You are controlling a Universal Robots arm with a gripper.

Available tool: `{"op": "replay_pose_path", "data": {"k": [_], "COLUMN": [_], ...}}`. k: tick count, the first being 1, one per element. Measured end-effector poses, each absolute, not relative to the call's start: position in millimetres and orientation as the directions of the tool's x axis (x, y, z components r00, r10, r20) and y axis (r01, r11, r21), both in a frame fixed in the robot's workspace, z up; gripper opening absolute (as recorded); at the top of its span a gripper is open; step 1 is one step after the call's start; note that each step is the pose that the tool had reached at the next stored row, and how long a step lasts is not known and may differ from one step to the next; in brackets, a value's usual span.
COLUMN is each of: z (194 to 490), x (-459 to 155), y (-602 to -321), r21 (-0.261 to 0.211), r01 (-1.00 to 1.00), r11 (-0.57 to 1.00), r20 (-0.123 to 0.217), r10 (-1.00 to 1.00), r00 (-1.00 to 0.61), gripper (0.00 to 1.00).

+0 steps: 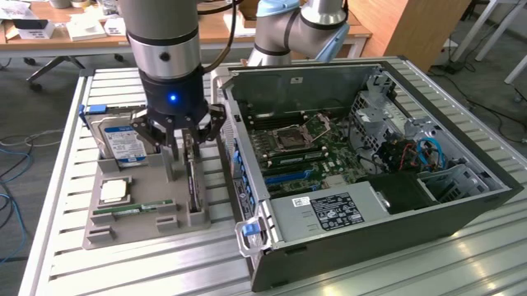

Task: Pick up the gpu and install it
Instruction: 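Pick up the gpu and move the gpu toward the slot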

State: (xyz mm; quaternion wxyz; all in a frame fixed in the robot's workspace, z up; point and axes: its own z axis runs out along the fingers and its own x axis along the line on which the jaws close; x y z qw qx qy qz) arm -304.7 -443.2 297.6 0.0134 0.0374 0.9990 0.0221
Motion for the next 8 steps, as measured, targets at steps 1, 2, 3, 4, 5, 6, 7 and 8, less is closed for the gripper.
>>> {"op": "replay_pose_path", "data": {"k": [1,2,3,4,5,6,7,8], "z": [296.5,295.1,293.5,291.8,290.0,288.2,286.5,284.9], "x": [-304.7,-304.7,-304.6,-304.6,-304.6,-304.7,-304.7,-304.7], "y": [-443.2,-443.2,-443.2,-443.2,-443.2,-443.2,-443.2,-443.2], "r21": [0.045,0.045,0.045,0.045,0.045,0.045,0.045,0.045], "r01": [0.074,0.074,0.074,0.074,0.074,0.074,0.074,0.074], "r11": [0.996,0.996,0.996,0.996,0.996,0.996,0.996,0.996], "r20": [-0.025,-0.025,-0.025,-0.025,-0.025,-0.025,-0.025,-0.025], "r10": [0.075,0.075,0.075,0.075,0.075,0.075,0.075,0.075], "r00": [-0.997,-0.997,-0.997,-0.997,-0.997,-0.997,-0.997,-0.997], "gripper": [0.41,0.41,0.41,0.41,0.41,0.41,0.41,0.41]}}
